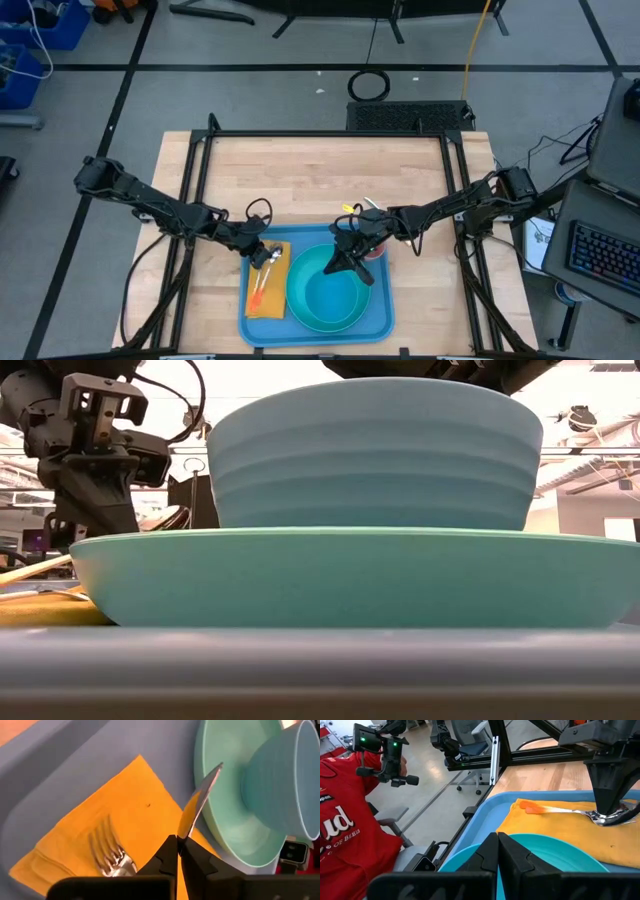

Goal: Set up tray
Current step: Put the orange spoon on top of the yellow table napkin to the right of the orange fork

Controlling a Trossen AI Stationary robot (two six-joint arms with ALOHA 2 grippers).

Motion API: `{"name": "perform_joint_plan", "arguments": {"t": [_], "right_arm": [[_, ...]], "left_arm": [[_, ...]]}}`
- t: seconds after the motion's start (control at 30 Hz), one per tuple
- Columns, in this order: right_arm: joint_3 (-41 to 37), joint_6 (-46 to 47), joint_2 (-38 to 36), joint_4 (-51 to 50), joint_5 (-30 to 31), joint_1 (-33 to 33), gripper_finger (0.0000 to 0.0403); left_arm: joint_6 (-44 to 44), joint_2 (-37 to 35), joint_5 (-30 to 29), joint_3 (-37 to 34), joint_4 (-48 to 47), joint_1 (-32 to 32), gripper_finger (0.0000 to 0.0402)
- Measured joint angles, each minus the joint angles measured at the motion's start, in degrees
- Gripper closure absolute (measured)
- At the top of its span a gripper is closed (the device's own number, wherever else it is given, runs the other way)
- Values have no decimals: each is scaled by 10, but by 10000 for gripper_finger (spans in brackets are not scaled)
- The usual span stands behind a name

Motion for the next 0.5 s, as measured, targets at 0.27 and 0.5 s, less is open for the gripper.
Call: {"name": "perform_joint_plan", "arguments": {"t": [0.27,0.5], "right_arm": [[0,0,0,0,0,0,403],[0,0,0,0,0,0,403]], "left_arm": [[-2,0,-13,0,-5,0,360],[-4,0,-14,0,-4,0,336]]}}
